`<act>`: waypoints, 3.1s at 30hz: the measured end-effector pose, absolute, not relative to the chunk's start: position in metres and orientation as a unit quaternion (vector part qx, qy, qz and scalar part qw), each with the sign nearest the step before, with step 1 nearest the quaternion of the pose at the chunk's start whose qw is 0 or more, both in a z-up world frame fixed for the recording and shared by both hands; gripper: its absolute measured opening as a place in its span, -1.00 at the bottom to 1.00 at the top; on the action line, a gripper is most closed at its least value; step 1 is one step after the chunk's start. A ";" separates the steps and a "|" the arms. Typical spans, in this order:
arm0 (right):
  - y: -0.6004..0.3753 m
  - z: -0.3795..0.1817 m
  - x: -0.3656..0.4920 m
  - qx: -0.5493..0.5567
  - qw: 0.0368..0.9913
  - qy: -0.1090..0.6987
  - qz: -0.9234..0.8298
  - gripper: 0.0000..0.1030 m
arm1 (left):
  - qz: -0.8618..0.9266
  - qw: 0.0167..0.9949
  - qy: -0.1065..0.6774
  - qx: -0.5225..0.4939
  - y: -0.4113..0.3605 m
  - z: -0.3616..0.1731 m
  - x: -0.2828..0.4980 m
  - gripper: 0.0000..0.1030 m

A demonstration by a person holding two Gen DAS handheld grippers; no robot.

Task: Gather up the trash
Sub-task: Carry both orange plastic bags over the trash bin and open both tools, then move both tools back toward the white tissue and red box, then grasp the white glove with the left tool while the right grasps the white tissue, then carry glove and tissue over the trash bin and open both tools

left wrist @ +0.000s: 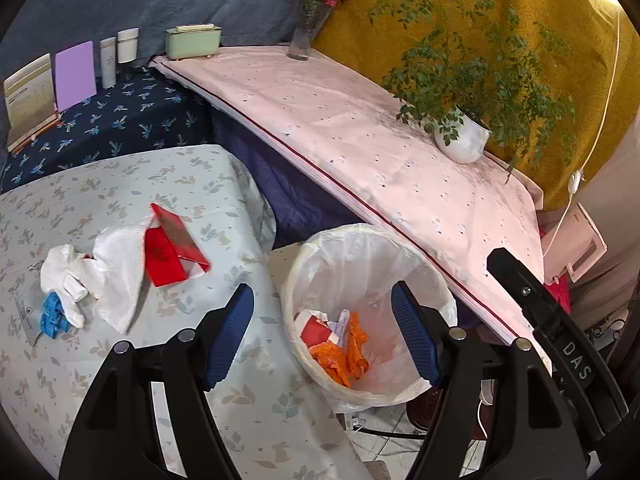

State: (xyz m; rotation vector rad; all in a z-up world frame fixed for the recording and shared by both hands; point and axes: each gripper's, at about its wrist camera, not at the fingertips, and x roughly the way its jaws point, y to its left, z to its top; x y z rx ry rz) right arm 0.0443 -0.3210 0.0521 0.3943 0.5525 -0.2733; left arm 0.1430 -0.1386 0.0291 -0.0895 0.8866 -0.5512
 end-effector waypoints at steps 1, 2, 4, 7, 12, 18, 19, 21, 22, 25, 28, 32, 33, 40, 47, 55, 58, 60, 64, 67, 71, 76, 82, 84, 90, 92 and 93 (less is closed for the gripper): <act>-0.318 0.053 0.045 0.192 0.935 0.270 -0.130 -0.18 | -0.260 0.867 0.423 -0.045 -0.134 0.029 0.143 0.31; -0.315 0.054 0.046 0.190 0.935 0.271 -0.127 -0.18 | -0.256 0.868 0.423 -0.047 -0.130 0.029 0.145 0.31; -0.308 0.055 0.049 0.187 0.936 0.271 -0.122 -0.18 | -0.247 0.870 0.424 -0.053 -0.119 0.028 0.147 0.31; -0.296 0.056 0.054 0.184 0.938 0.274 -0.110 -0.17 | -0.233 0.873 0.424 -0.062 -0.100 0.025 0.152 0.31; -0.267 0.054 0.067 0.172 0.939 0.284 -0.087 -0.17 | -0.207 0.879 0.424 -0.071 -0.068 0.020 0.159 0.31; -0.231 0.046 0.085 0.164 0.937 0.302 -0.056 -0.16 | -0.172 0.882 0.430 -0.087 -0.023 0.009 0.171 0.38; -0.224 0.044 0.088 0.162 0.937 0.305 -0.051 -0.16 | -0.166 0.883 0.430 -0.090 -0.014 0.007 0.173 0.38; -0.210 0.039 0.095 0.157 0.936 0.313 -0.040 -0.16 | -0.154 0.885 0.430 -0.094 0.002 0.004 0.178 0.39; -0.203 0.036 0.098 0.155 0.935 0.317 -0.035 -0.16 | -0.148 0.885 0.431 -0.095 0.009 0.002 0.180 0.39; -0.183 0.028 0.109 0.147 0.932 0.330 -0.021 -0.16 | -0.131 0.886 0.433 -0.099 0.032 -0.005 0.187 0.41; -0.160 0.017 0.119 0.138 0.928 0.346 -0.005 -0.16 | -0.111 0.888 0.435 -0.102 0.054 -0.011 0.194 0.50; -0.132 0.001 0.133 0.132 0.921 0.366 0.012 -0.15 | -0.093 0.888 0.441 -0.094 0.078 -0.021 0.203 0.53; -0.125 -0.005 0.137 0.130 0.919 0.372 0.016 -0.15 | -0.089 0.887 0.445 -0.090 0.082 -0.024 0.206 0.56; -0.087 -0.039 0.164 0.122 0.905 0.406 0.035 -0.04 | -0.062 0.880 0.464 -0.085 0.118 -0.050 0.224 0.60; -0.062 -0.067 0.191 0.119 0.893 0.432 0.045 -0.04 | -0.077 0.872 0.478 -0.075 0.126 -0.071 0.248 0.60; -0.055 -0.083 0.214 0.118 0.885 0.447 0.048 -0.08 | -0.113 0.858 0.497 -0.067 0.110 -0.089 0.269 0.25; -0.054 -0.089 0.217 0.115 0.882 0.455 0.051 -0.31 | -0.125 0.849 0.508 -0.072 0.106 -0.096 0.273 -0.11; -0.055 -0.093 0.217 0.114 0.879 0.460 0.052 -0.60 | -0.130 0.847 0.511 -0.076 0.105 -0.098 0.273 -0.36; -0.058 -0.093 0.215 0.115 0.879 0.460 0.055 -0.90 | -0.132 0.850 0.505 -0.075 0.104 -0.092 0.272 -0.72; -0.063 -0.078 0.211 0.118 0.888 0.441 0.056 -0.92 | -0.135 0.855 0.493 -0.085 0.104 -0.079 0.268 -0.78; -0.070 -0.049 0.205 0.119 0.902 0.411 0.058 -0.93 | -0.139 0.867 0.470 -0.086 0.101 -0.053 0.260 -0.80; -0.084 -0.003 0.193 0.124 0.921 0.364 0.060 -0.93 | -0.152 0.883 0.436 -0.085 0.089 -0.013 0.245 -0.80; -0.109 0.041 0.173 0.129 0.938 0.316 0.055 -0.93 | -0.175 0.896 0.401 -0.075 0.061 0.030 0.225 -0.80; -0.120 0.051 0.165 0.132 0.942 0.304 0.050 -0.93 | -0.187 0.898 0.393 -0.072 0.048 0.041 0.216 -0.80; -0.161 0.070 0.137 0.142 0.949 0.280 0.019 -0.93 | -0.220 0.896 0.381 -0.055 0.002 0.059 0.192 -0.80; -0.177 0.072 0.126 0.147 0.950 0.276 0.005 -0.93 | -0.231 0.894 0.380 -0.050 -0.013 0.061 0.186 -0.80; -0.184 0.072 0.122 0.149 0.950 0.274 -0.001 -0.93 | -0.238 0.893 0.380 -0.047 -0.023 0.062 0.182 -0.80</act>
